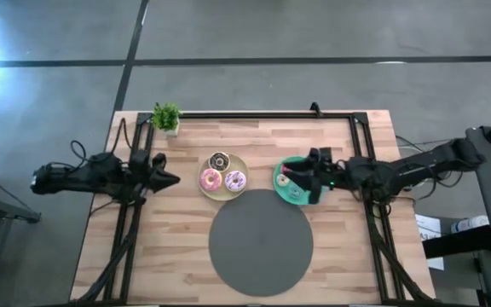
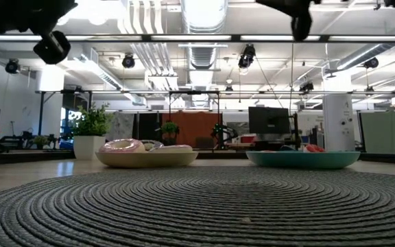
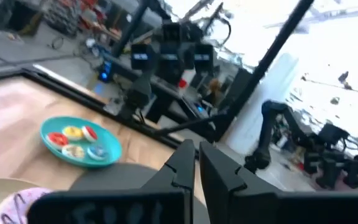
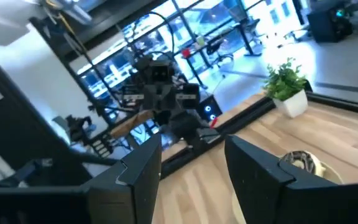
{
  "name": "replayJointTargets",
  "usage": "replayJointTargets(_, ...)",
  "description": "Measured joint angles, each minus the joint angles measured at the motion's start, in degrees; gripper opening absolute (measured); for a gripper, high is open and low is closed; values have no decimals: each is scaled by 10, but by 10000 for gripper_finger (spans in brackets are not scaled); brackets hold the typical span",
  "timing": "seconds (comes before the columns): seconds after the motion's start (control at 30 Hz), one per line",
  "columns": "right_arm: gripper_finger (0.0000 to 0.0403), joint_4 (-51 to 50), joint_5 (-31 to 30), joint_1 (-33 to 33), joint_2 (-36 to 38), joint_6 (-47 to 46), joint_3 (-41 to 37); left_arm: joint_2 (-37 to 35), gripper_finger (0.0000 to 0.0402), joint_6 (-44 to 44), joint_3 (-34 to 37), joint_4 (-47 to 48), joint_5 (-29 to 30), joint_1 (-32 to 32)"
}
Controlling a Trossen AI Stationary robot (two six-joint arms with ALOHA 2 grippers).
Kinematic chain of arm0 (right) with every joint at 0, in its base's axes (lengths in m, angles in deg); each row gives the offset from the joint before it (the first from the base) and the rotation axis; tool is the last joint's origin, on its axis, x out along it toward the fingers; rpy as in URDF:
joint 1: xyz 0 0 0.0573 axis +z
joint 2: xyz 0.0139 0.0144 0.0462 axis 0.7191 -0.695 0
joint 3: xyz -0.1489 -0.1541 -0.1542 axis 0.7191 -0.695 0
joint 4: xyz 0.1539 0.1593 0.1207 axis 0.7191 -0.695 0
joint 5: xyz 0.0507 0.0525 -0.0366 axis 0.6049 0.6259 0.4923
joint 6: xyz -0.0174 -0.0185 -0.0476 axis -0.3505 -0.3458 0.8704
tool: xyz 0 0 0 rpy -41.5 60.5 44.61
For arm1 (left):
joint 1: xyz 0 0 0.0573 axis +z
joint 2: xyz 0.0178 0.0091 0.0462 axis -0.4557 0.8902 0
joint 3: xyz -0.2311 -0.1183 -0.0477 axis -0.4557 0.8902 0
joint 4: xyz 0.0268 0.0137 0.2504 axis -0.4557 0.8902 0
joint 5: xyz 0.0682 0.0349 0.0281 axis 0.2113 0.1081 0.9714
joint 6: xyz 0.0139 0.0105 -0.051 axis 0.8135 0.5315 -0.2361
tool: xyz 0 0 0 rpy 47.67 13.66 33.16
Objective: Pick & Place donuts
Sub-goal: Return to Home Position
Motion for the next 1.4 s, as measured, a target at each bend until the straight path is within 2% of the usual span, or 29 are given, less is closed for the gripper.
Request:
replayJointTargets(0.27,169,0,-5,0,93,-9,-82,-63,0,-24,55,4,-2,6)
replayJointTargets(0.4,169,-1,-34,-1,132,-7,-122,-96,0,-30,73,0,2,6)
replayJointTargets(0.63,169,1,-48,-2,224,-5,-201,-103,0,-35,92,3,37,6)
replayJointTargets(0.83,169,3,-42,-2,324,46,-255,-101,0,-50,105,6,128,6)
replayJointTargets(0.93,169,3,-42,-2,381,82,-279,-101,0,-52,108,9,150,6)
replayJointTargets(1.13,169,-4,-65,-2,470,102,-341,-101,0,-91,107,9,141,5)
replayJointTargets(1.23,169,-55,-77,-2,496,93,-340,-101,0,-110,108,26,141,5)
replayJointTargets(1.3,169,-51,-73,-2,503,78,-340,-101,0,-138,109,27,141,5)
replayJointTargets(1.4,168,-30,-86,-2,503,87,-339,-101,0,-96,110,15,116,5)
